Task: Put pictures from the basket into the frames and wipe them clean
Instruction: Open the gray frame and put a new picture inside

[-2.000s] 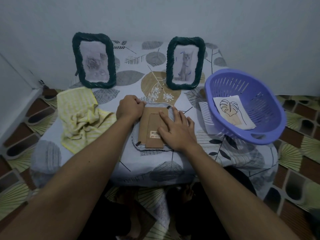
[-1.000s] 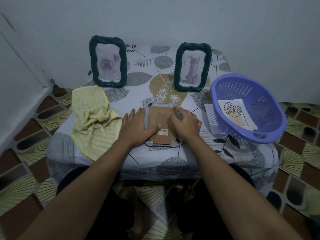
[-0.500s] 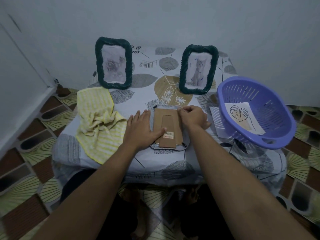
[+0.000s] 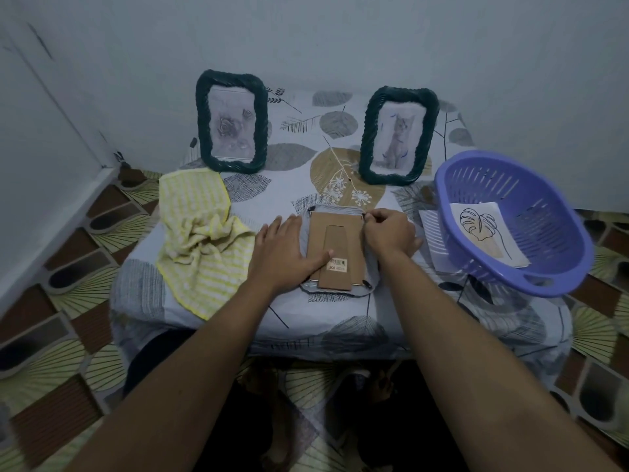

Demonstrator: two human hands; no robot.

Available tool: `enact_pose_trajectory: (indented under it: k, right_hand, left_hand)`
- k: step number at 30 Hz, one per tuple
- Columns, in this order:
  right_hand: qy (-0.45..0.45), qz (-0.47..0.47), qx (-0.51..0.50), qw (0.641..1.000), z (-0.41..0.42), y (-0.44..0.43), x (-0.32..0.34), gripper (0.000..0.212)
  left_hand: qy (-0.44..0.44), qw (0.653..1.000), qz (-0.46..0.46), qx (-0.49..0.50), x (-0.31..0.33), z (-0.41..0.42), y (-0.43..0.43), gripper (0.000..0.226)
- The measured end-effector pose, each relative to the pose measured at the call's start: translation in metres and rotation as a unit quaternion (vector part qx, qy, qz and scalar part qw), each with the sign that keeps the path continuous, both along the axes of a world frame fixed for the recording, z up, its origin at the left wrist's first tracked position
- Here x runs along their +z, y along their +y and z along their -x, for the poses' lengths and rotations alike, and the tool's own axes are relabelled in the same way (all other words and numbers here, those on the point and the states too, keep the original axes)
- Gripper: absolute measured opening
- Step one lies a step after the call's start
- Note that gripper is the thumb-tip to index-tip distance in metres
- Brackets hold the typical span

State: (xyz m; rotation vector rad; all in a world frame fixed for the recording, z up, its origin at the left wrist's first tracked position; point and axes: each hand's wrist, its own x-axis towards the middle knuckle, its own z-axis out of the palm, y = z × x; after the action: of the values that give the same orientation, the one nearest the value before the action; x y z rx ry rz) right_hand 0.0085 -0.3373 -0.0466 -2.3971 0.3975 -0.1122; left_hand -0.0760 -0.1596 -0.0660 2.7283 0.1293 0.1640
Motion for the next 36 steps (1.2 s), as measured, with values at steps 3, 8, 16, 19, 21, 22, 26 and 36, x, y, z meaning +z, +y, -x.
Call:
enact_pose_trajectory:
  k: [3,8,16,19,21,22,26,36]
  right_hand:
    - [0.003,-0.007,0.042,0.999,0.006,-0.003,0.003,0.028]
    - [0.017,0.018,0.174,0.984,0.031,-0.006,0.011,0.054]
    - [0.002,0.111,0.301,0.947,0.07,-0.016,-0.01,0.047]
    - [-0.003,0.149,0.302,0.941,0.072,-0.017,-0.016,0.05]
    - [-0.009,0.152,0.299,0.942,0.072,-0.017,-0.017,0.05]
    - [-0.011,0.152,0.298,0.942,0.072,-0.017,-0.018,0.051]
    - [-0.012,0.162,0.299,0.94,0.074,-0.016,-0.018,0.051]
    - [-0.013,0.154,0.298,0.942,0.076,-0.016,-0.016,0.048]
  left_hand:
    - [0.002,1.0,0.003,0.001,0.001,0.0,0.0,0.1]
    - [0.002,1.0,0.008,0.002,0.002,0.001,-0.001,0.1]
    - [0.003,1.0,0.016,-0.008,-0.001,0.0,0.0,0.103]
    - [0.017,0.999,0.031,-0.007,-0.001,-0.003,0.002,0.105]
    - [0.022,0.998,0.06,-0.007,0.003,-0.004,0.005,0.099]
    - [0.011,0.995,0.094,-0.011,0.005,-0.003,0.007,0.089]
    - [-0.058,0.972,0.223,-0.041,0.011,0.007,0.015,0.049]
    - [-0.038,0.972,0.141,-0.181,0.004,0.044,0.027,0.046]
